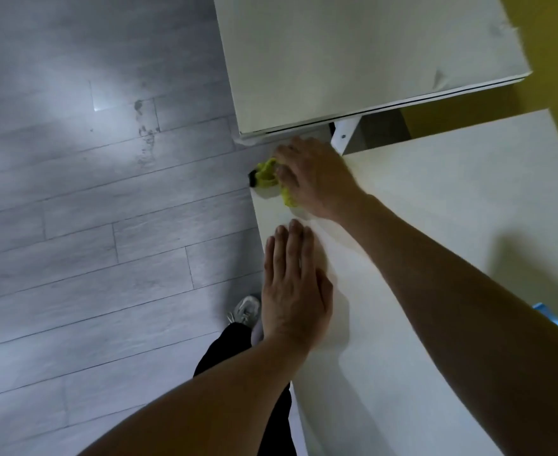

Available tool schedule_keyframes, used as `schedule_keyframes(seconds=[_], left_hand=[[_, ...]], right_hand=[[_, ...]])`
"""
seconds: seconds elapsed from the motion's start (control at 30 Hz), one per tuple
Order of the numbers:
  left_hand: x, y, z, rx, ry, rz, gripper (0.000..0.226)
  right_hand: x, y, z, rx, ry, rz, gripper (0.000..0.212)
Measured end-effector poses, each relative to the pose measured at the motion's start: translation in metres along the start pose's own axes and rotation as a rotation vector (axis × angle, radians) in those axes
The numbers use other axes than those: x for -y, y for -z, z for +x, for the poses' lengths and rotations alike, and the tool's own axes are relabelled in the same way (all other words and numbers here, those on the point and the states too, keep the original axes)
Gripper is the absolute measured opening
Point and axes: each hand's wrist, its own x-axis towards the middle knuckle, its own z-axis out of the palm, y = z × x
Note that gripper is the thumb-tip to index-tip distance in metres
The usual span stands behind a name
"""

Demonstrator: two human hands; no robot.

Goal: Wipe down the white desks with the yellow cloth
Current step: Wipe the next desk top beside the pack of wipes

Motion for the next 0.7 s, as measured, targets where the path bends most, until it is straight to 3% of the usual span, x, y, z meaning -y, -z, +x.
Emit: schedule_keyframes(seconds=[0.1,0.2,0.3,0.47,0.7], left_hand=[[-0.001,0.0,0.001,0.002,0.005,-0.014,0.066],[-0.003,0.001,0.0,-0.002,0.015,-0.028,0.066],[-0.004,0.002,0.0,-0.011,0.017,-0.036,0.066],[-0.001,-0.001,0.0,-0.025,0.014,-0.011,0.058],[0.0,0.002,0.001,0.0,-0.002,-0.023,0.065]], right_hand=[[-0.046,0.011,-0.017,-0.064,-0.057,-0.071,0.03],[-0.068,0.017,-0.026,-0.067,-0.141,-0.119,0.036],[-0.035,0.009,-0.017,-0.068,-0.132,-0.114,0.034],[0.052,-0.017,0.013,0.001,0.136,0.007,0.026],[0.0,-0.002,-0.01,-0.09,0.043,0.037,0.023]])
